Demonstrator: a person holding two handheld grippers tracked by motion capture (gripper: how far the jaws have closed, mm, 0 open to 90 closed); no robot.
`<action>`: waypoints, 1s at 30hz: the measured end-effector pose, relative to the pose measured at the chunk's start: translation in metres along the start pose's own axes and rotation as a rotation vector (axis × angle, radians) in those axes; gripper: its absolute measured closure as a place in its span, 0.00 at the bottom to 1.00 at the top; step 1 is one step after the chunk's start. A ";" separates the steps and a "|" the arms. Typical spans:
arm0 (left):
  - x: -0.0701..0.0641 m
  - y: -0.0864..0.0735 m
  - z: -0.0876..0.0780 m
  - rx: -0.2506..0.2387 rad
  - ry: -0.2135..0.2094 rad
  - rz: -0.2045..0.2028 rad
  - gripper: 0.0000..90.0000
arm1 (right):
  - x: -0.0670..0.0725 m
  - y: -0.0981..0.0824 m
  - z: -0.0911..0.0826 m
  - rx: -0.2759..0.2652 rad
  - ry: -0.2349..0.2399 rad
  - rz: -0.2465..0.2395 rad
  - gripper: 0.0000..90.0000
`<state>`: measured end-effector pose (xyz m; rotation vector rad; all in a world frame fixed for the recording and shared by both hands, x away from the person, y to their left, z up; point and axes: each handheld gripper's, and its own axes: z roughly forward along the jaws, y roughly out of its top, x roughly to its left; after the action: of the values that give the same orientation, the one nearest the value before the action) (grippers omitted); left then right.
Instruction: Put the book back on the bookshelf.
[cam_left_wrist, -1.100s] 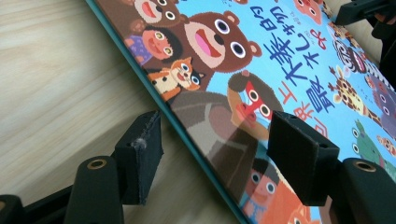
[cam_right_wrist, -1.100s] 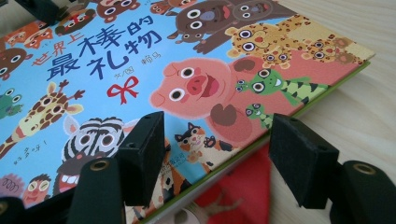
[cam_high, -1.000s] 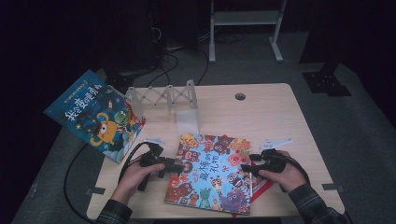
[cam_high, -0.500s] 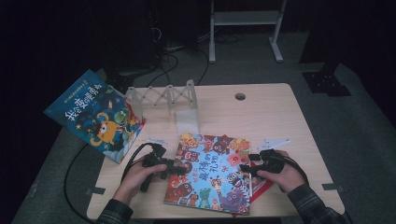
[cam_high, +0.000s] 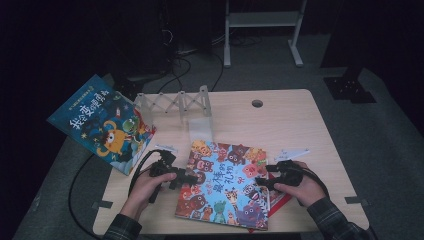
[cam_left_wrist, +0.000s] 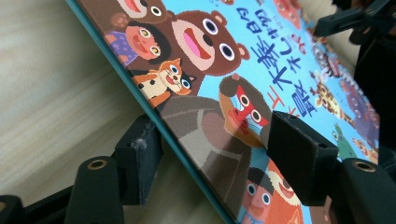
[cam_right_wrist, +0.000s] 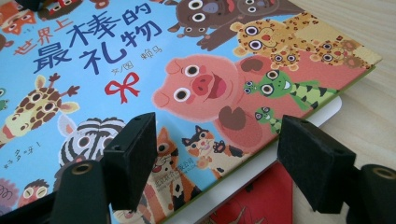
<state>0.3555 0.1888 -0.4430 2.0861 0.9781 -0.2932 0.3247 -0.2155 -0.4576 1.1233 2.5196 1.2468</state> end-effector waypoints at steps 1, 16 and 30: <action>-0.001 0.001 -0.001 0.002 0.002 0.004 0.39 | 0.000 0.000 0.000 -0.002 0.002 0.000 0.30; -0.012 0.016 -0.010 -0.031 -0.008 -0.029 0.38 | 0.000 0.000 0.001 -0.006 0.017 -0.003 0.20; -0.027 0.035 -0.014 -0.038 -0.012 -0.013 0.36 | -0.002 0.000 0.000 -0.016 0.039 0.010 0.17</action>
<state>0.3610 0.1711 -0.4002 2.0416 0.9834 -0.2912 0.3264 -0.2170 -0.4577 1.1210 2.5305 1.3013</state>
